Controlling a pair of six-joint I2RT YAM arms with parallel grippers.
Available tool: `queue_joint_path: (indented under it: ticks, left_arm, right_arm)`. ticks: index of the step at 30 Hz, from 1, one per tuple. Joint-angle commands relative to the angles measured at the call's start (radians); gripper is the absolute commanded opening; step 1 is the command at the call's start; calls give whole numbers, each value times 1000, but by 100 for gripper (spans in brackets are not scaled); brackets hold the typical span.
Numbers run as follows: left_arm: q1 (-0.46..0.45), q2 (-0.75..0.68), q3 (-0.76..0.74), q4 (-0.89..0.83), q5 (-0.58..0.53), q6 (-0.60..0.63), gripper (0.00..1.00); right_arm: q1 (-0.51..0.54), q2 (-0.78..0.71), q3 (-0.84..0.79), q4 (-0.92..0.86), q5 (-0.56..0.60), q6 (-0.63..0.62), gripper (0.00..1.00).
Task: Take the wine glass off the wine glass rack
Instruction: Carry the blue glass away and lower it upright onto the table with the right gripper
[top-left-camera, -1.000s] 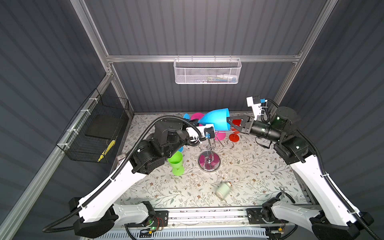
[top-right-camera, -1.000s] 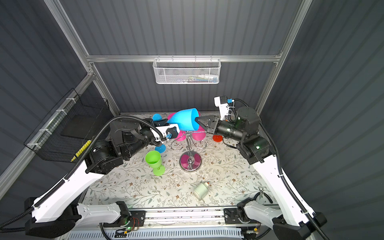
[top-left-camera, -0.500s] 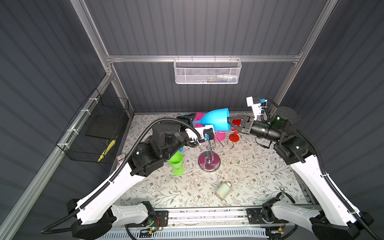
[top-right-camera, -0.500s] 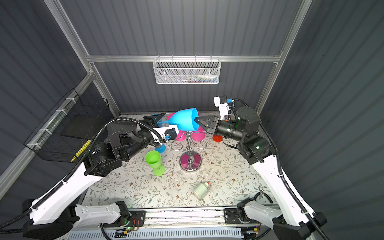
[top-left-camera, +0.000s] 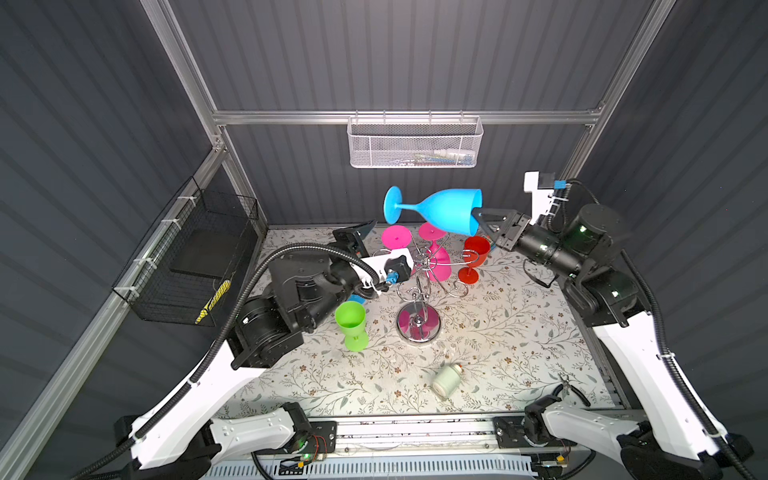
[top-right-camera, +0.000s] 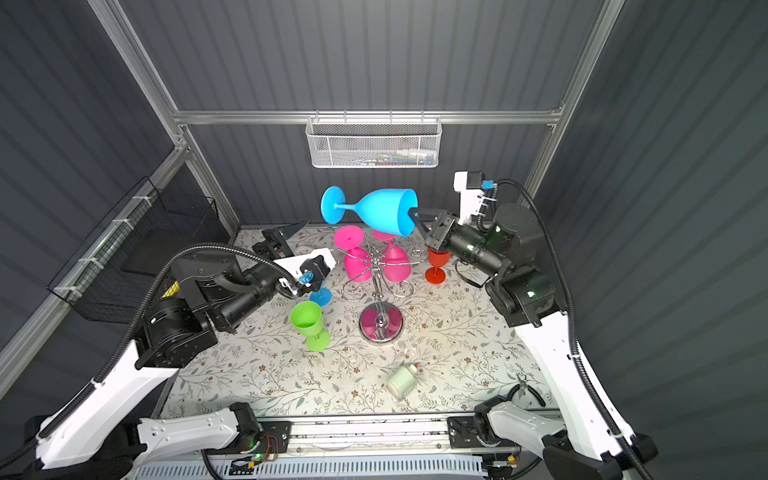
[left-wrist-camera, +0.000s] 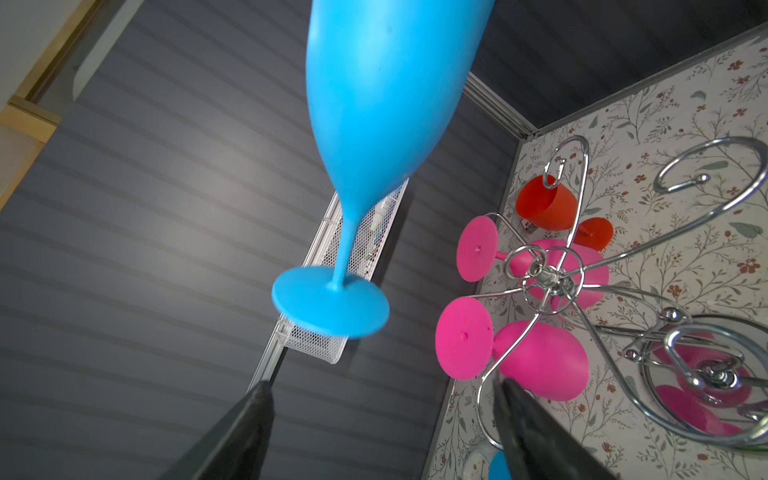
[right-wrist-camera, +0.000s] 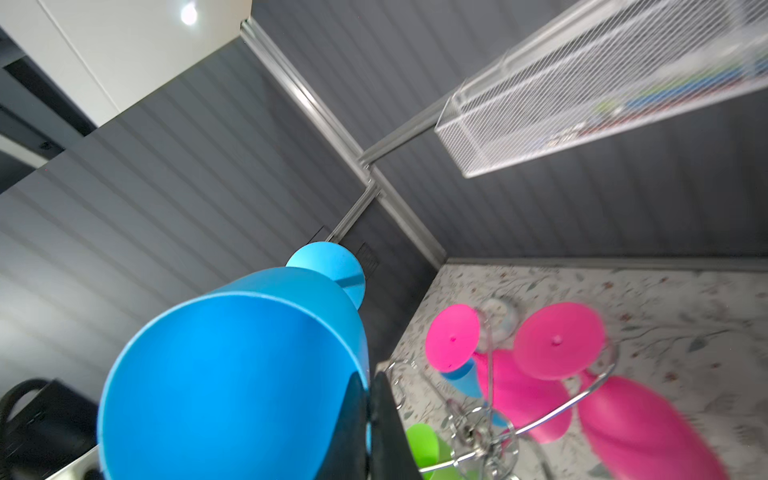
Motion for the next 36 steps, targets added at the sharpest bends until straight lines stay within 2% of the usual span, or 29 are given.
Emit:
queue_joint_path:
  ticks: [1, 4, 9, 12, 14, 19, 22, 26, 29, 33, 36]
  left_arm:
    - [-5, -36, -13, 24, 20, -49, 86]
    - [-4, -50, -18, 15, 8, -57, 87]
    - [-4, -59, -20, 8, 2, -67, 89]
    - [-3, -58, -26, 9, -1, -70, 89]
    - [-2, -56, -31, 12, -2, -73, 90]
    - [-3, -48, -29, 10, -4, -76, 91]
    - [-4, -48, -32, 9, -2, -79, 92]
    - [-3, -50, -44, 12, -7, -86, 93]
    - [-3, -53, -52, 20, -6, -92, 94]
    - [-3, -58, -52, 22, -5, -96, 94]
    - [-4, -64, -55, 24, -6, -105, 95]
  right_arm:
    - [-32, -35, 48, -34, 267, -139, 0]
    - [-46, -76, 39, -47, 499, -258, 0]
    - [-46, -131, -1, -67, 867, -543, 0]
    - [-47, -152, -39, -106, 1006, -671, 0]
    - [-51, -156, -49, -202, 1052, -700, 0]
    - [-70, -130, -47, -496, 1014, -659, 0]
    - [-106, -114, -63, -626, 928, -619, 0]
    - [-168, -109, -121, -677, 760, -579, 0]
    - [-198, -33, -104, -765, 651, -554, 0]
    - [-201, 73, -98, -819, 536, -537, 0]
    - [-200, 137, -98, -832, 504, -531, 0]
